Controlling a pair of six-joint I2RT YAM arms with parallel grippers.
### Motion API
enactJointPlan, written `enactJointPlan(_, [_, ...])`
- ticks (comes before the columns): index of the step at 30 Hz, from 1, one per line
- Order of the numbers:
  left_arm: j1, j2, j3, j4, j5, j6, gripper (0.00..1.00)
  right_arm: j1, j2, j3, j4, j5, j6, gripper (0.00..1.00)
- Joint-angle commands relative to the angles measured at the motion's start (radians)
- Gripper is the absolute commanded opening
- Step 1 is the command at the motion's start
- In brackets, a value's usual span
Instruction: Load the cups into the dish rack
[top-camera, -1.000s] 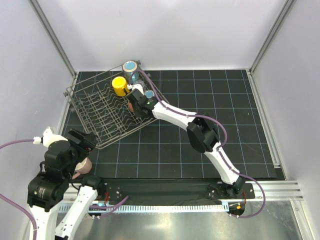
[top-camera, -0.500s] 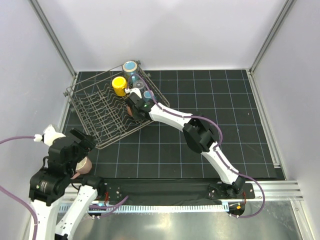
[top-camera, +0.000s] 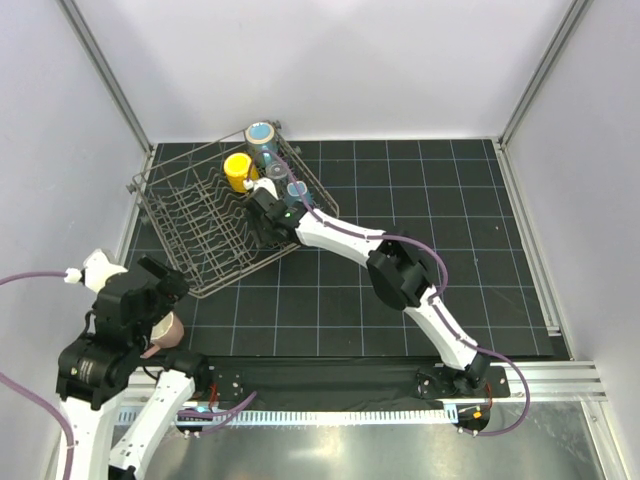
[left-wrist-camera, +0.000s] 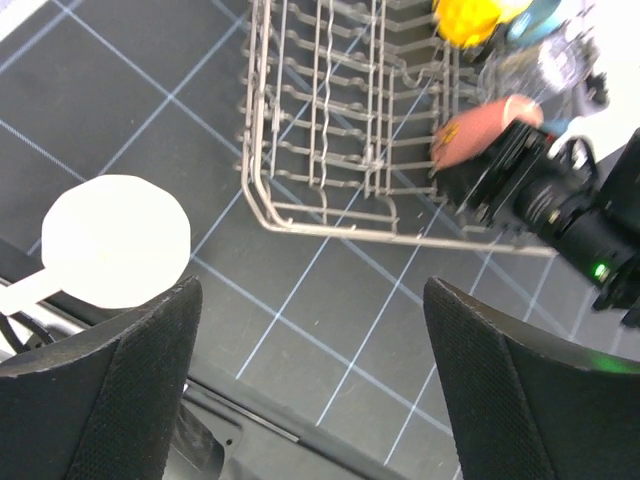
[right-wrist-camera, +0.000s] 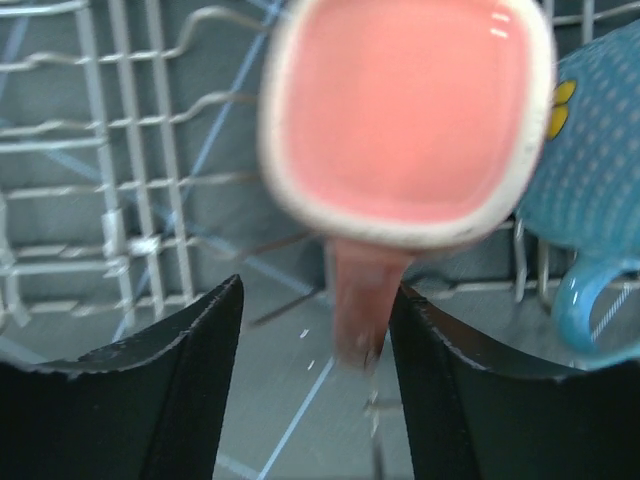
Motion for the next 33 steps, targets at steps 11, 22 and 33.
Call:
enactJointPlan(11, [-0.002, -0.158, 0.061, -0.038, -0.131, -0.097, 0.82, 0.107, -0.324, -0.056, -0.023, 0.083, -0.018, 0.67])
enactJointPlan(22, [-0.003, -0.278, 0.108, 0.034, -0.131, -0.097, 0.78, 0.334, -0.287, 0.097, 0.006, -0.021, 0.087, 0.67])
enactJointPlan(33, [-0.002, -0.359, 0.128, 0.058, -0.114, -0.083, 0.76, 0.446, -0.162, 0.199, 0.069, -0.138, 0.206, 0.67])
